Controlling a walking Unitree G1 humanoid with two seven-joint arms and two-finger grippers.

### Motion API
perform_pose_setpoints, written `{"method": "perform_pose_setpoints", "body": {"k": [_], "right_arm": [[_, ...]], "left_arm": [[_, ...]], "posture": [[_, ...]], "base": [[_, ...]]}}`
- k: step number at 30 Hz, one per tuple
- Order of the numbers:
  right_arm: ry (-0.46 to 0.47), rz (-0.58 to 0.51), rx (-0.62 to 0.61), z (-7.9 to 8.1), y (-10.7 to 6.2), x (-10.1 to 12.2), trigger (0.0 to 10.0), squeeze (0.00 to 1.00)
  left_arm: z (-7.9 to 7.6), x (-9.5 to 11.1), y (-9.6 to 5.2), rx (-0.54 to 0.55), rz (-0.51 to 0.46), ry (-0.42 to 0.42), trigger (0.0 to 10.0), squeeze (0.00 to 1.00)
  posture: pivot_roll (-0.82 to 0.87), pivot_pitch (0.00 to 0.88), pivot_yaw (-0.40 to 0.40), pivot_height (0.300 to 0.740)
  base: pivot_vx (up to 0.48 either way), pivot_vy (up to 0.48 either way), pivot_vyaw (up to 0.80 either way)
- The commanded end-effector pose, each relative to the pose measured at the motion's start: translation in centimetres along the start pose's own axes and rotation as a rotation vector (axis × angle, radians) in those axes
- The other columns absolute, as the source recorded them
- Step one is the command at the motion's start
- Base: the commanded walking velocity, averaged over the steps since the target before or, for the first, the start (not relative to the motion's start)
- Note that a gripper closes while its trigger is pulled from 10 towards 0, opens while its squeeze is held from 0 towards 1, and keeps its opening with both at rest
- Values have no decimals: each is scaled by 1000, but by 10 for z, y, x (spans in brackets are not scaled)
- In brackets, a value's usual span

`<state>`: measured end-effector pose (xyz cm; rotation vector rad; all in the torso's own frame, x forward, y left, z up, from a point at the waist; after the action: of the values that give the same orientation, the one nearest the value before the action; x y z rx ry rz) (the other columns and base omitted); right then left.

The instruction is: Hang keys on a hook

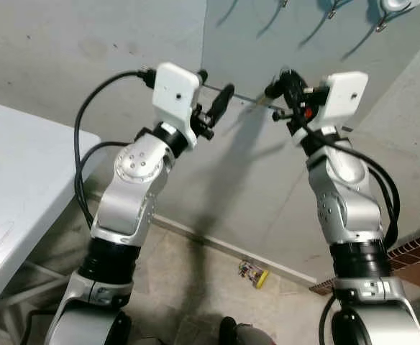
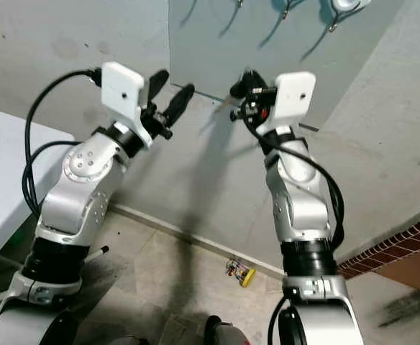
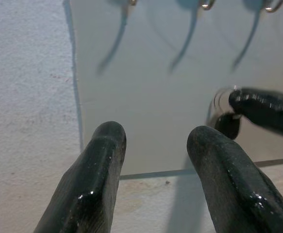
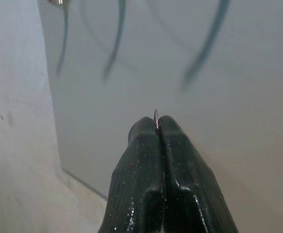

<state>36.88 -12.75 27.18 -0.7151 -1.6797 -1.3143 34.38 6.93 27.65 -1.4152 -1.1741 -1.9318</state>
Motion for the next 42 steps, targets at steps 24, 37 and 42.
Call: {"method": "perform_pose_setpoints", "body": {"k": [24, 37, 42], "right_arm": [[110, -287, -33, -24, -15, 41, 10000, 0], [105, -294, -3, -23, -19, 46, 10000, 0], [91, -246, 7, -22, -22, 36, 10000, 0]], "left_arm": [[-9, 19, 7, -51, -54, 4, 10000, 0], [-20, 19, 6, -108, -54, 2, 10000, 0], [-29, 20, 6, -151, -55, 7, 10000, 0]], "posture": [[32, 207, -37, 740], [30, 204, -36, 740], [30, 204, -36, 740]], "base": [[0, 0, 0], [0, 0, 0], [0, 0, 0]]}}
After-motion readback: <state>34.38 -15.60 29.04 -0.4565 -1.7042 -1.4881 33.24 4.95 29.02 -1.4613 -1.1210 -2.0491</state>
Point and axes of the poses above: a point about 5 cm out from each wrist's last joint towards the gripper, its own y axis pointing out of the wrist towards the gripper, its own x axis along the axis of the wrist's last joint, z = x × y, the point moved 1 cm from there along y, pointing out of the wrist towards the gripper, and after that the axes turned 5 degrees about -y, right-handed, at the moved point
